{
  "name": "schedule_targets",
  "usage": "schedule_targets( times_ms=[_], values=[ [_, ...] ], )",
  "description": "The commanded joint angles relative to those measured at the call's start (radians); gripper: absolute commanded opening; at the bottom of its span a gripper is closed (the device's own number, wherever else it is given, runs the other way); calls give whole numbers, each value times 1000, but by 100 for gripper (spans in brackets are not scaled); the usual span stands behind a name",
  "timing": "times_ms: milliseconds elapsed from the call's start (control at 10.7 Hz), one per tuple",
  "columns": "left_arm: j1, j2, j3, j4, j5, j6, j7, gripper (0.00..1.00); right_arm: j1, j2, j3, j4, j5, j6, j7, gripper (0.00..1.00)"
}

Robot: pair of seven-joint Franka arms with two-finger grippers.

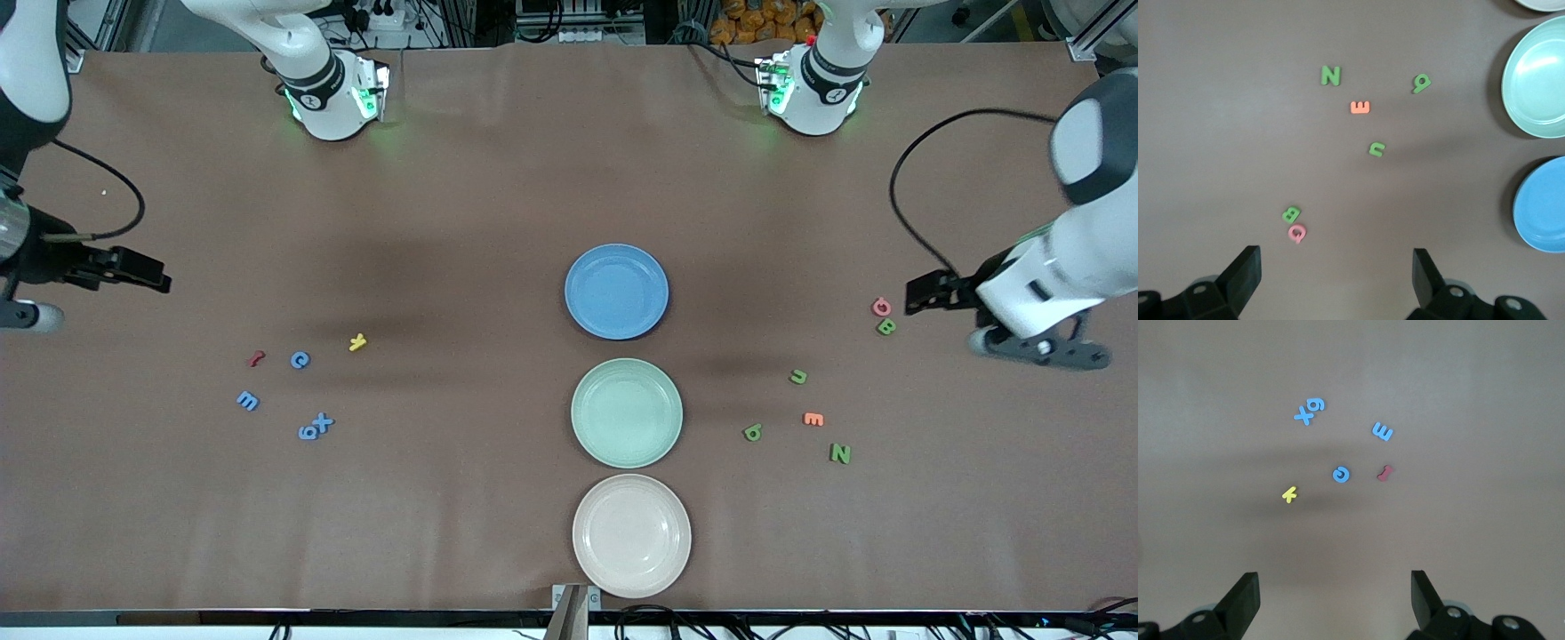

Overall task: Sort letters by color into matching plates
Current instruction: 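Lower the left gripper to the green u while the right gripper reaches the blue c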

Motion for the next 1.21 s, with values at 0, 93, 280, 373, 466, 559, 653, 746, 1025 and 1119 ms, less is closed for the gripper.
schedule_targets(
  times_ms=[0, 93, 280, 373, 466, 559, 653, 746, 1025, 1119],
  values=[
    [-9, 10, -27, -170, 25, 235, -13, 100, -37, -8, -3, -186, 90, 155, 6, 100],
    [-11, 18, -47, -219, 29, 313, -11, 100, -37, -3, -3, -226, 91, 202, 4, 100],
    [-9, 76, -65, -247, 29, 397, -2, 100, -24, 49, 0, -292, 96, 303, 6, 100],
    [-14, 96, -70, -279, 29, 464, -2, 100, -19, 54, 0, -363, 105, 406, 6, 100],
    [-29, 117, -75, -309, 29, 531, -2, 100, -19, 61, 2, -412, 112, 480, 3, 100],
    [-29, 137, -75, -332, 32, 582, 4, 100, -11, 86, 2, -419, 114, 503, 3, 100],
    [-31, 157, -76, -349, 57, 618, 10, 100, -7, 123, 2, -419, 152, 522, -4, 100],
    [-32, 172, -76, -362, 95, 644, 10, 100, 5, 171, 2, -419, 177, 567, -8, 100],
    [-31, 234, -76, -376, 147, 710, 10, 100, 33, 256, 3, -428, 177, 651, -10, 100],
    [-29, 241, -76, -398, 148, 754, 10, 100, 35, 268, 5, -446, 177, 689, -11, 100]
  ],
)
